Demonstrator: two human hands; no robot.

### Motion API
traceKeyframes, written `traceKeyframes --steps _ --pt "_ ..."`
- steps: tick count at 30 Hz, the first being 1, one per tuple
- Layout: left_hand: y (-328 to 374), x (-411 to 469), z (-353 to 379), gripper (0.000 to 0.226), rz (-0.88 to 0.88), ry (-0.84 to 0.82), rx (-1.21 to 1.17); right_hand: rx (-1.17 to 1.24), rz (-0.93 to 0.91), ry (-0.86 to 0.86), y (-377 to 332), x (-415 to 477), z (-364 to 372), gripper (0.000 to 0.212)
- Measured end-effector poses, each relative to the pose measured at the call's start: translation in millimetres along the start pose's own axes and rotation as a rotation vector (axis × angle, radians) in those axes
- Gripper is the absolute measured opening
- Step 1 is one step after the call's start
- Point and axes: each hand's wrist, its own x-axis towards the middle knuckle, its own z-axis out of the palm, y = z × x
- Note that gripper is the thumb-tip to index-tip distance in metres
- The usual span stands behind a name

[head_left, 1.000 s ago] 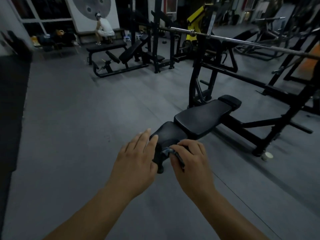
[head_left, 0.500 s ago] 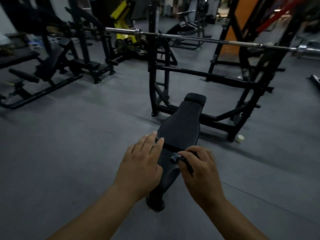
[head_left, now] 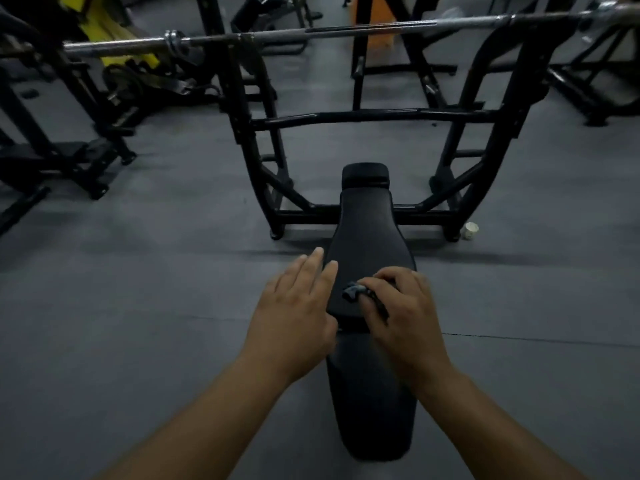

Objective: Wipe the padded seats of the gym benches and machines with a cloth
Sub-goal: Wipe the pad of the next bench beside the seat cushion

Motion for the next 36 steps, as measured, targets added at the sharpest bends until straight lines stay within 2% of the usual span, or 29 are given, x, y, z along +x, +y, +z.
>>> traceKeyframes --steps 6,10,15,24,29,36 --pt "-116.0 98.8 6.2 0.074 0.193 0.009 -0.031 -0.098 0.11 0.125 -24.4 81.4 89.0 0.03" --pt "-191.0 166.7 -2.2 0.072 0.312 0.015 -0.033 -0.159 0.244 0.195 -44.8 130.9 140.3 0.03" --pt "-241.8 274.0 -7.2 0.071 0.454 -0.018 -0.008 -0.24 0.363 0.252 -41.2 191.2 180.5 0.029" --pt "-247.1 491.8 28.1 0.071 0.636 -0.119 0.099 -0.251 0.602 0.425 73.4 324.2 258.0 0.029" --pt "-241.7 592.8 53.9 0.073 0.691 -0.146 0.095 -0.215 0.726 0.377 135.2 389.2 291.4 0.027" --pt "-239.4 712.1 162.6 0.075 0.725 -0.212 0.069 -0.049 0.795 0.322 248.0 446.2 356.1 0.028"
